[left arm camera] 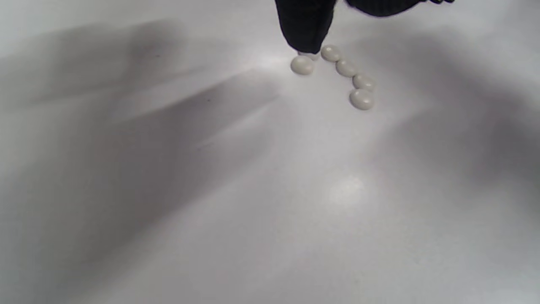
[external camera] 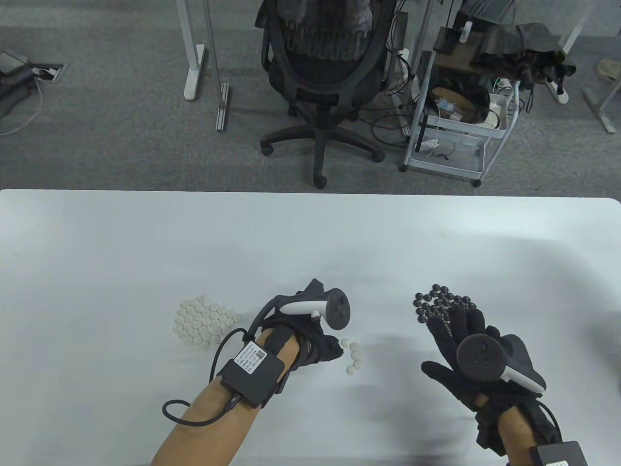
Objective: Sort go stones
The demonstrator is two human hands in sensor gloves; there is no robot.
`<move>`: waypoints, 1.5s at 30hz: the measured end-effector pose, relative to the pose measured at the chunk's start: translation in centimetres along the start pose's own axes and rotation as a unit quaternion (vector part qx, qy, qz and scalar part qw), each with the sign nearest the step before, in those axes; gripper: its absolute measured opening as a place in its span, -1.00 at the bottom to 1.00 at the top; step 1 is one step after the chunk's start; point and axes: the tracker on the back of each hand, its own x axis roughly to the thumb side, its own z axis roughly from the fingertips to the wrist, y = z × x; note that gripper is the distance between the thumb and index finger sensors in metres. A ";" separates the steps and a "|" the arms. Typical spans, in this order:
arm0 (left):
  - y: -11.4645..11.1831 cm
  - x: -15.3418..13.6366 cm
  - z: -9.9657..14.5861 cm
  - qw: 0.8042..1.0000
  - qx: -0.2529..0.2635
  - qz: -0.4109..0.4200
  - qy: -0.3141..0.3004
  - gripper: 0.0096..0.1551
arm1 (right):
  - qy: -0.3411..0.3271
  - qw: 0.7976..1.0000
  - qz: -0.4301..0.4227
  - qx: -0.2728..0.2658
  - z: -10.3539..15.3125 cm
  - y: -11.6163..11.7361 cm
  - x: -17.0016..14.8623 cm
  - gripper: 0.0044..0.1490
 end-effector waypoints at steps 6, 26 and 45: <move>-1.3 1.0 -1.7 0.999 -0.011 -0.042 0.012 -0.22 | 0.000 1.000 -0.001 0.001 0.0 0.0 0.0 0.10; -2.3 -12.2 3.6 0.979 0.003 0.080 0.189 -0.20 | 0.002 1.000 -0.002 -0.001 0.1 -0.1 -0.2 0.11; -1.1 -12.1 6.2 0.979 0.042 0.088 0.180 -0.18 | 0.002 1.000 0.000 0.001 0.1 -0.1 -0.1 0.11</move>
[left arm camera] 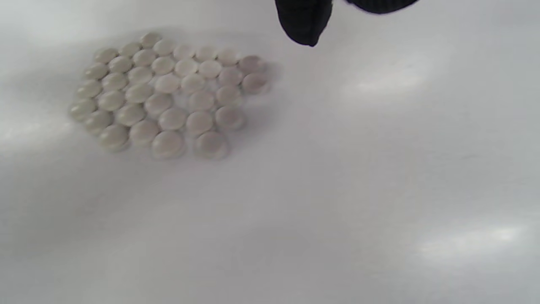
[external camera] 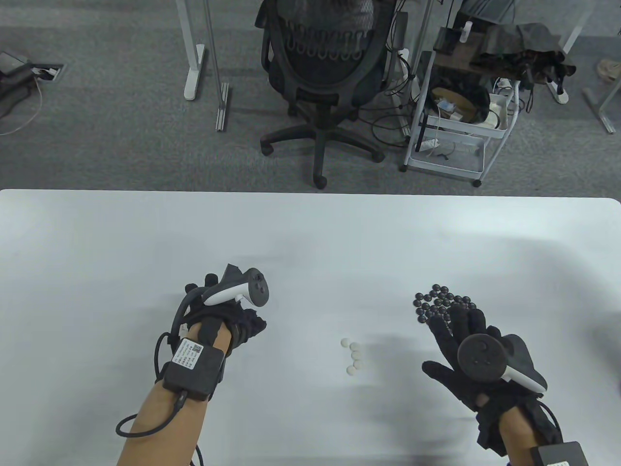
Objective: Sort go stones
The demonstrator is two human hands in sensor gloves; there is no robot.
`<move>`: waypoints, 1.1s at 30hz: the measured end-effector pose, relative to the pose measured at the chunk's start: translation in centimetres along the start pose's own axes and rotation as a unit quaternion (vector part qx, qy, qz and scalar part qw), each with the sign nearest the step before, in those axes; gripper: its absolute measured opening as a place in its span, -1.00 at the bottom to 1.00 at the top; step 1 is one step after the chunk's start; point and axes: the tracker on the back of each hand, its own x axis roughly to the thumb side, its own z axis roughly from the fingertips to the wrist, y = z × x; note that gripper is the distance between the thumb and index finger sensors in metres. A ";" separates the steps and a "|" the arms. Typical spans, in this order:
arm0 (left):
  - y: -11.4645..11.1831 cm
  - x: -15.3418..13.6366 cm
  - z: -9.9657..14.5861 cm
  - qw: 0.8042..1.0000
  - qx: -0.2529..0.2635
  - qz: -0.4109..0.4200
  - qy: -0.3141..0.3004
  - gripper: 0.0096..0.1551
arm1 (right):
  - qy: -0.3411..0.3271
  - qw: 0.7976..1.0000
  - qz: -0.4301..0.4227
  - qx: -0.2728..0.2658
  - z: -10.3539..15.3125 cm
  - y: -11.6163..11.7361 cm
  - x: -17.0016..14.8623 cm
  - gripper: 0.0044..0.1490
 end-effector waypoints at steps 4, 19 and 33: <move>0.6 3.2 1.0 0.998 0.002 -0.012 -0.063 -0.18 | 0.002 1.000 0.000 0.002 0.0 0.0 0.0 0.10; -1.5 14.5 -2.6 0.984 -0.026 -0.092 -0.149 -0.22 | 0.000 1.000 -0.001 0.003 0.0 0.0 0.1 0.10; -5.5 7.6 -0.4 0.986 -0.045 -0.078 -0.138 -0.25 | -0.004 1.000 -0.003 0.002 0.2 -0.2 0.1 0.10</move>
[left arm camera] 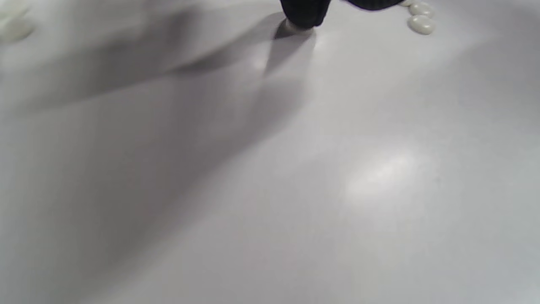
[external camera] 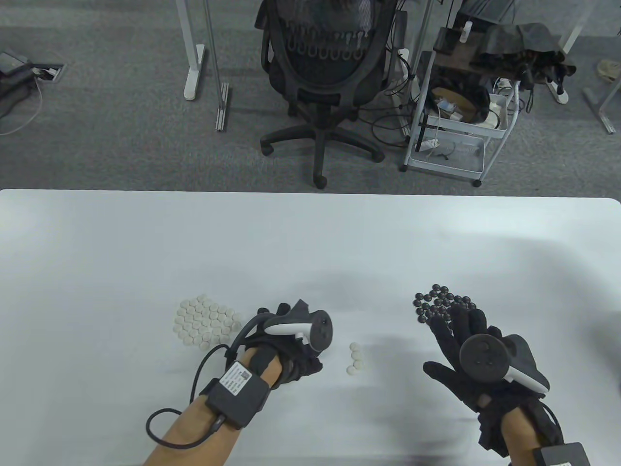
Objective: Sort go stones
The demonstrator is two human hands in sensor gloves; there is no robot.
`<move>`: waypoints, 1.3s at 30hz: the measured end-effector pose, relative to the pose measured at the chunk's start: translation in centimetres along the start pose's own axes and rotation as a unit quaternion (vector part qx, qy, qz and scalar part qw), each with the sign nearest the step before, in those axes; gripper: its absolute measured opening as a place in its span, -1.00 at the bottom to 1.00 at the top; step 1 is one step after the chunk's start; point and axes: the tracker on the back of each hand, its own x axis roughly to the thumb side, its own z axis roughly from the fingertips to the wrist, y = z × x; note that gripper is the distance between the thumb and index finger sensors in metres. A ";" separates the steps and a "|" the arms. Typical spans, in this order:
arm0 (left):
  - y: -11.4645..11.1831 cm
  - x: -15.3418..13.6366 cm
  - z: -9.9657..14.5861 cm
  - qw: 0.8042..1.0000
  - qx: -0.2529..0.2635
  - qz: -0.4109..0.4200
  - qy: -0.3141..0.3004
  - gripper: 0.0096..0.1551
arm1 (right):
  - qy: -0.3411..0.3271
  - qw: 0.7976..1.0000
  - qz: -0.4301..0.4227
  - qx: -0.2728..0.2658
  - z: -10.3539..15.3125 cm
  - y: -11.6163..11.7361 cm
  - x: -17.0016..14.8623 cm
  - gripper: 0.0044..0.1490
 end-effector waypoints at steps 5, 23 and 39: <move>-3.8 -5.1 4.8 0.998 0.005 0.002 0.059 -0.26 | 0.002 1.000 0.001 0.003 0.0 0.1 0.0 0.11; -8.3 -16.2 8.9 0.973 0.036 0.132 0.188 -0.24 | 0.002 1.000 0.005 0.012 -0.3 0.5 0.2 0.10; -1.1 -11.2 9.5 0.979 0.098 0.124 0.128 -0.19 | 0.004 1.000 0.000 0.007 0.0 0.2 0.1 0.11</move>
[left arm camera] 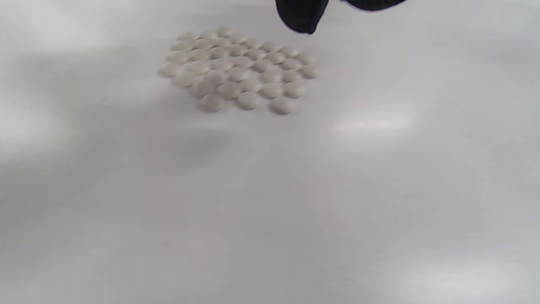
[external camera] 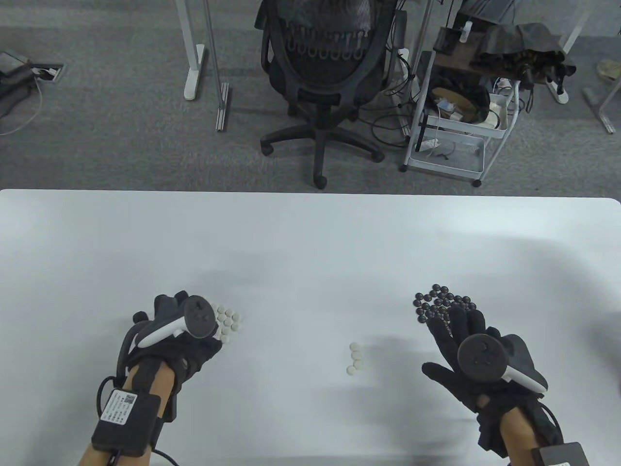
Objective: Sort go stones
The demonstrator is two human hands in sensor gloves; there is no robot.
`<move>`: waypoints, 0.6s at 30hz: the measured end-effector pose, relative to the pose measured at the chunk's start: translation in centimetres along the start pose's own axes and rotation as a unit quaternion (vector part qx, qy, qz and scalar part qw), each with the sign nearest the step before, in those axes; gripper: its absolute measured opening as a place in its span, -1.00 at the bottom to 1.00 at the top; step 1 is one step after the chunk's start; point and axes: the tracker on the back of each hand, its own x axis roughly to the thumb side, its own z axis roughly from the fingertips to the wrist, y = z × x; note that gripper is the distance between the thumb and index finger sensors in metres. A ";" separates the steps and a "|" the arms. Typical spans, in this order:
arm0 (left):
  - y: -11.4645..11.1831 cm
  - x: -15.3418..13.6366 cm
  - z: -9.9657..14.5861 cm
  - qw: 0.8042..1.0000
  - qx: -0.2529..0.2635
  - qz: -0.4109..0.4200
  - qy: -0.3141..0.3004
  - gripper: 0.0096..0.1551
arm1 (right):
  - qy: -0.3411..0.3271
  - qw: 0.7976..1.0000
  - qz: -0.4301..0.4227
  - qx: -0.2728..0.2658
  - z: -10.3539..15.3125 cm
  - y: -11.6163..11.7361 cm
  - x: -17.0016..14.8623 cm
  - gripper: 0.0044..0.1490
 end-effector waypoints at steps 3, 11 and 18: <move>0.9 4.4 -0.2 0.998 -0.029 -0.046 -0.029 -0.18 | 0.000 1.000 0.001 0.000 0.0 0.0 0.0 0.10; -1.6 16.9 -2.5 0.976 -0.081 -0.154 -0.133 -0.22 | -0.001 1.000 0.001 0.000 0.0 0.0 0.0 0.10; -3.6 21.9 -4.3 0.963 -0.101 -0.188 -0.165 -0.29 | -0.007 1.000 -0.001 -0.006 0.2 -0.1 0.2 0.10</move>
